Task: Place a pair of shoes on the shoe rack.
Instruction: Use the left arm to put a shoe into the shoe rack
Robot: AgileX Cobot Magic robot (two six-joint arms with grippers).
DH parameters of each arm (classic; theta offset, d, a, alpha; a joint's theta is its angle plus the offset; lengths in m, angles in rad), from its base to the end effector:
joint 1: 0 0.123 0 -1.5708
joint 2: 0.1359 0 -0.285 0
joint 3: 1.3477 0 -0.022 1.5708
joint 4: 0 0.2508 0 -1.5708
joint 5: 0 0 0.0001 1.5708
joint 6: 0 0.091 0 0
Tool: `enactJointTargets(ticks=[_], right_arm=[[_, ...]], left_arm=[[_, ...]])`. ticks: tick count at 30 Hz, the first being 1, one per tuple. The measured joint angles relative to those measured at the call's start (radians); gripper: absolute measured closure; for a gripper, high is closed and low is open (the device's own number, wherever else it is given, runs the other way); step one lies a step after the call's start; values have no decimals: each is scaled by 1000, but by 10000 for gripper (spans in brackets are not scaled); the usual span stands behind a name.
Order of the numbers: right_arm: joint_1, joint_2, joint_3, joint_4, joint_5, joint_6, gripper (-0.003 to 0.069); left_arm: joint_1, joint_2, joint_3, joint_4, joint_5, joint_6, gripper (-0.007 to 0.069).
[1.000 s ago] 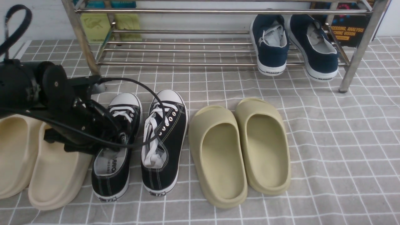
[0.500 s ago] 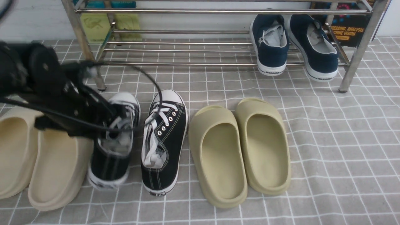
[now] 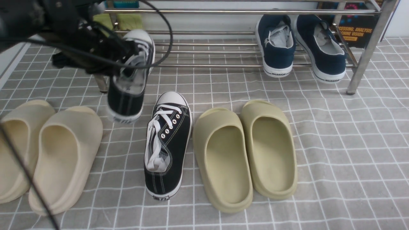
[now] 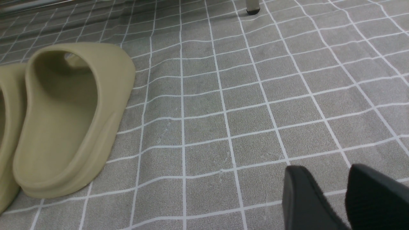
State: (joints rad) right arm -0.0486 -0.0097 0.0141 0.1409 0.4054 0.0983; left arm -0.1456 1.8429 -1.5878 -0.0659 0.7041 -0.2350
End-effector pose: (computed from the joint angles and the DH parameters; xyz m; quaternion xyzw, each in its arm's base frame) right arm 0.0518 0.0025 0.1729 0.0956 0.8046 0.0748 0.5812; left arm 0.4175 -0.0651 0.2948 -0.0582 0.9374 -0.0928 0.3306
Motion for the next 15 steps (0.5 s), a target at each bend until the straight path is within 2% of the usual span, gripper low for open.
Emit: enactJointTargets(ticks=[8,12,15], right_arm=[[0,0,0,0,0,0,419],[0,0,0,0,0,0,419],[0,0,0,0,0,0,419]], left_arm=[[0,232,-261,19,-118,-1,627],[0,293,-305,29,-208,-1,624],[0,316,-311,35,-255,-1,594]])
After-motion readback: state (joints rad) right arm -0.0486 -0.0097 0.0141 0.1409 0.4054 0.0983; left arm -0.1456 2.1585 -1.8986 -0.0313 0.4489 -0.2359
